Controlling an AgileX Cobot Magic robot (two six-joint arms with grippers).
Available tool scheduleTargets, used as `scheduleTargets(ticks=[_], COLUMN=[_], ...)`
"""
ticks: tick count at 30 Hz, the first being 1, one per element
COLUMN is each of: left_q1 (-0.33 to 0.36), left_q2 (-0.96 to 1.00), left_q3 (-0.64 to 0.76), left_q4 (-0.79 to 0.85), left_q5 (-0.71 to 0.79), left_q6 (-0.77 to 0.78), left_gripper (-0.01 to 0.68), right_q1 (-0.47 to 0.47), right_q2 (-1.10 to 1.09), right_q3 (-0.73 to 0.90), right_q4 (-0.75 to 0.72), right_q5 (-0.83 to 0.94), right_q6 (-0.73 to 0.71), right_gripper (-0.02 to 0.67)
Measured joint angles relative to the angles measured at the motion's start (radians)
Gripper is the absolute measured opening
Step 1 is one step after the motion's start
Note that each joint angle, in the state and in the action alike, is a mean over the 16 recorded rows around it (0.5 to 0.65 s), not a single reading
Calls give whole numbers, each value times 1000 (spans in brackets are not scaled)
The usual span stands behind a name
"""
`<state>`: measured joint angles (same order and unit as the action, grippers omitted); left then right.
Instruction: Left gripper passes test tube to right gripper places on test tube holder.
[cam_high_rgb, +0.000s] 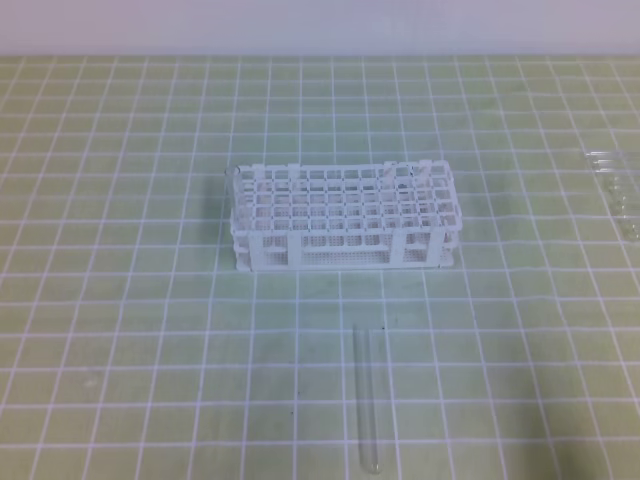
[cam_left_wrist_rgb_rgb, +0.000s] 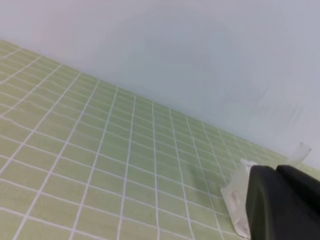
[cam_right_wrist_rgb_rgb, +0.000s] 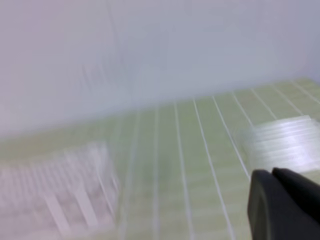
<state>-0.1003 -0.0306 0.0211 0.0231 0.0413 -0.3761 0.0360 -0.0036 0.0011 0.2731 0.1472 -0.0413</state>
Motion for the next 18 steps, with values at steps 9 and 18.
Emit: scheduleTargets(ticks=[9,18], left_q1=[0,0], left_q2=[5,53], left_q3=[-3,-61], left_q4=[-2,-6], left_q5=[1,53], left_q6=[-75,-93], left_gripper=[0,0], right_q1=[0,0], right_q2=[0,25], right_q3=[0,-36], right_q4=[240,316], right_q5=[-165,-98], right_q6=[1,1], right_gripper=[-16,-16])
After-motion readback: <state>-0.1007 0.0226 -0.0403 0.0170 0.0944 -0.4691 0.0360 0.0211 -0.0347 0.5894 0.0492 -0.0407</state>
